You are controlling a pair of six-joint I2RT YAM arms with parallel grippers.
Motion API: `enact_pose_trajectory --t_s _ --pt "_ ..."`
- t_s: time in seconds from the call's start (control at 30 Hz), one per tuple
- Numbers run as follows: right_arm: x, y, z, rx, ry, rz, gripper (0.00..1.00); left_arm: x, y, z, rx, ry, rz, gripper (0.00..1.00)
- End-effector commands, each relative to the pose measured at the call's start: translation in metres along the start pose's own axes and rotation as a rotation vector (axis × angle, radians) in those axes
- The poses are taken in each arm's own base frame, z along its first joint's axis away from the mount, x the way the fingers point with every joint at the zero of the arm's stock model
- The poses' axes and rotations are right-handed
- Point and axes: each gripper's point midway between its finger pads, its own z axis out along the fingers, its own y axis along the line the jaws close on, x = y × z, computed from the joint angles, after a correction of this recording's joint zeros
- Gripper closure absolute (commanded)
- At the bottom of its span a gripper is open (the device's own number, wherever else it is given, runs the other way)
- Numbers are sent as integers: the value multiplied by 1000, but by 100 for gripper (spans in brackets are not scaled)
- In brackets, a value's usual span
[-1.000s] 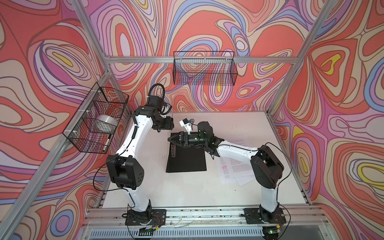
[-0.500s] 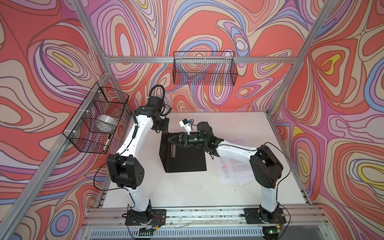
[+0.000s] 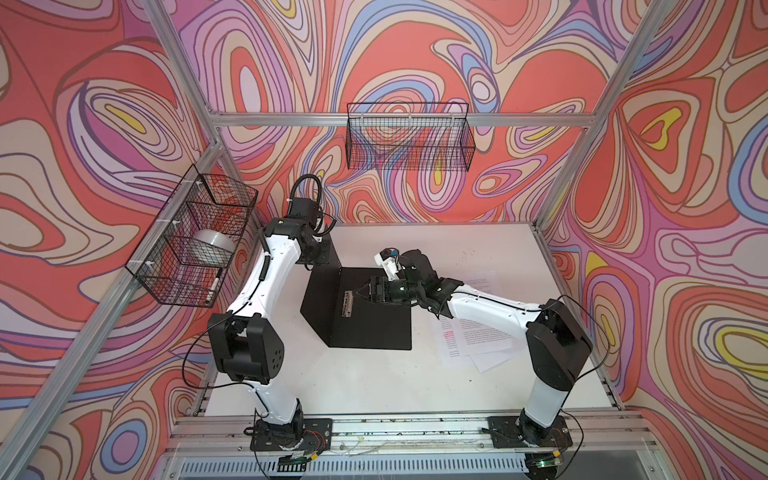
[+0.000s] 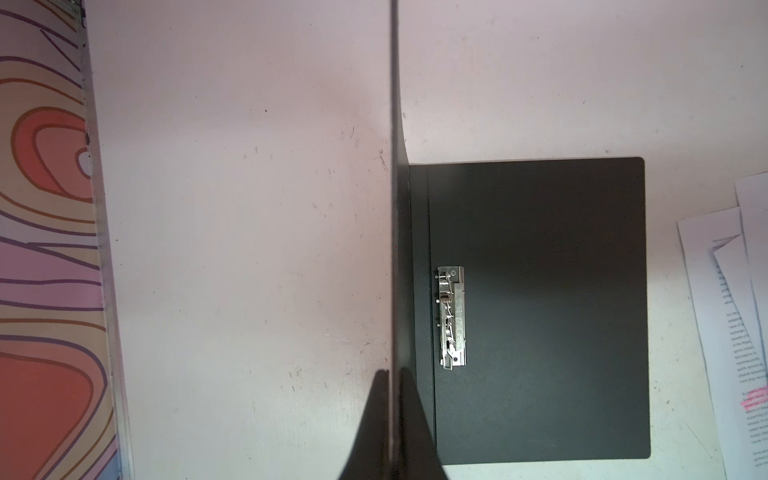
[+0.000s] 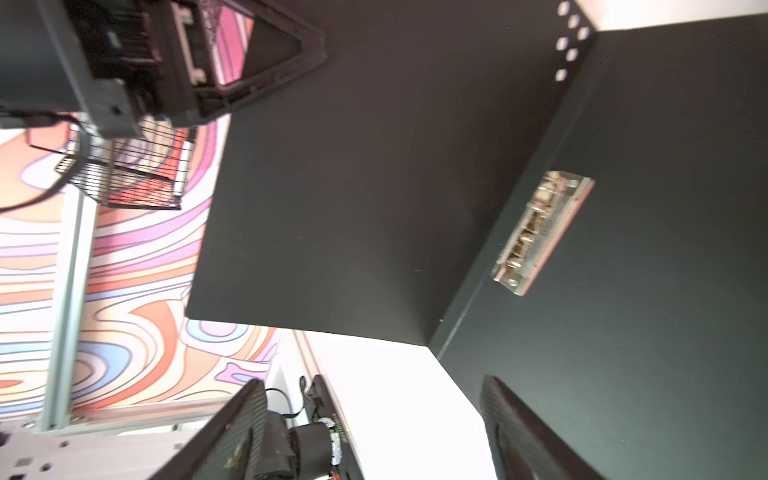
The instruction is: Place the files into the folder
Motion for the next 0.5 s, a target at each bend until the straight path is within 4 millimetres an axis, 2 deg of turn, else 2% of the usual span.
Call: enact_pose_trajectory --t_s 0.0,0.07,0.13,0.33,0.4,0.47 --pt "12 -26 -5 128 12 -7 17 17 11 -2 -18 43 -44 100" --pt "12 -40 -9 212 6 -1 18 18 13 -4 -3 39 -78 100" --pt "12 -45 -12 258 15 -23 21 21 15 -5 14 40 -117 100" --pt "16 -71 -13 409 82 -56 38 35 9 -12 82 50 -192 100" --pt "18 -73 -8 404 100 -54 45 41 9 -12 85 57 -207 100" --pt "20 -72 -2 387 114 -46 48 45 8 -12 91 62 -214 100"
